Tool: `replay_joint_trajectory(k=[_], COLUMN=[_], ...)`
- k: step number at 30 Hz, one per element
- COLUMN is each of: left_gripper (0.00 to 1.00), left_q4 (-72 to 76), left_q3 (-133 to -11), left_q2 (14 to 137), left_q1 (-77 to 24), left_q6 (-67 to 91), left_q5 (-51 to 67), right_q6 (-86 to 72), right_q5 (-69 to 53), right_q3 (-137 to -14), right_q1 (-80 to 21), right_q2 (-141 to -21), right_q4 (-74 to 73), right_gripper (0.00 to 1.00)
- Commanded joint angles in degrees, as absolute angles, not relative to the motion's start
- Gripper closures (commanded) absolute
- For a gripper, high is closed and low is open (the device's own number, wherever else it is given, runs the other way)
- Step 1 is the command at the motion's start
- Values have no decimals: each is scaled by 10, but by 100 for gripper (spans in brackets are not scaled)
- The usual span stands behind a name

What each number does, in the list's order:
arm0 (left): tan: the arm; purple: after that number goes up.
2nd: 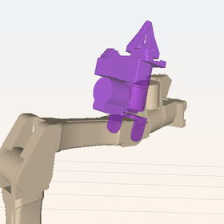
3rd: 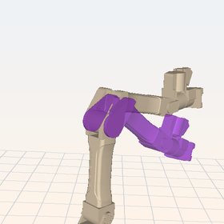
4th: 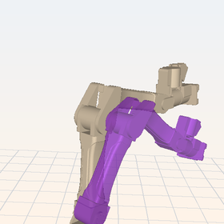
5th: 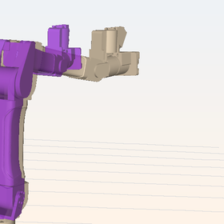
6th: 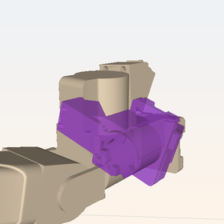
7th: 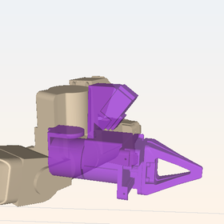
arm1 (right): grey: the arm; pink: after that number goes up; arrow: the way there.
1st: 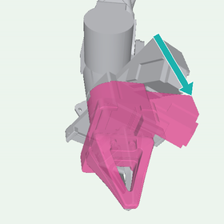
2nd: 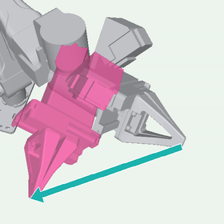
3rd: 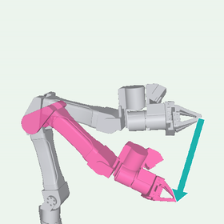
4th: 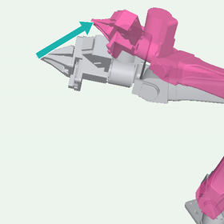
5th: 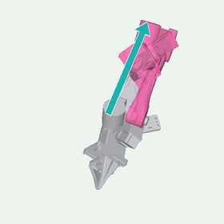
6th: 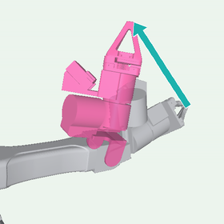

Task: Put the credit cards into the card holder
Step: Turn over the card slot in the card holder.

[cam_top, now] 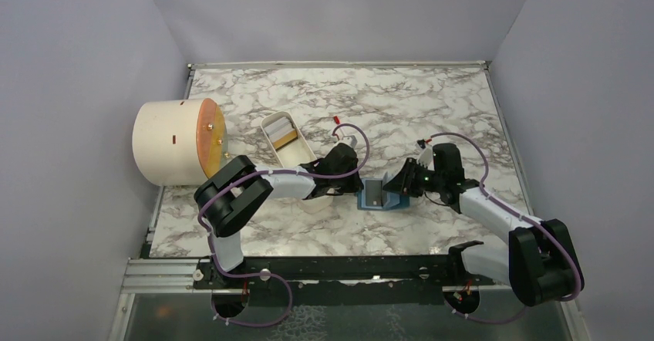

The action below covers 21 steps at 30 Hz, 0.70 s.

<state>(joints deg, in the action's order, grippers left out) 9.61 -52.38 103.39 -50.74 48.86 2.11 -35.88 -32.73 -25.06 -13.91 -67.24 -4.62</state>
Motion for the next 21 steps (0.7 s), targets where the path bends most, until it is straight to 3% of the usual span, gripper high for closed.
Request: replay_joint_trajectory(k=[1, 9, 14, 21], left_gripper=[100, 100, 100, 100], left_q4=[77, 78, 77, 73], left_q3=[-531, -540, -541, -546], left_q2=[1041, 1048, 1050, 1049], left_q1=[-514, -517, -518, -523], left_q6=[482, 480, 481, 485], left_q5=[18, 22, 23, 22], right_q6=[-382, -381, -388, -384], right_q5=[-377, -371, -384, -376], right_q3=[-239, -247, -245, -248], right_q1=[-141, -141, -140, -141], right_q2=[-663, -661, -673, -701], right_q4=[6, 3, 28, 33], right_gripper=[79, 79, 66, 70])
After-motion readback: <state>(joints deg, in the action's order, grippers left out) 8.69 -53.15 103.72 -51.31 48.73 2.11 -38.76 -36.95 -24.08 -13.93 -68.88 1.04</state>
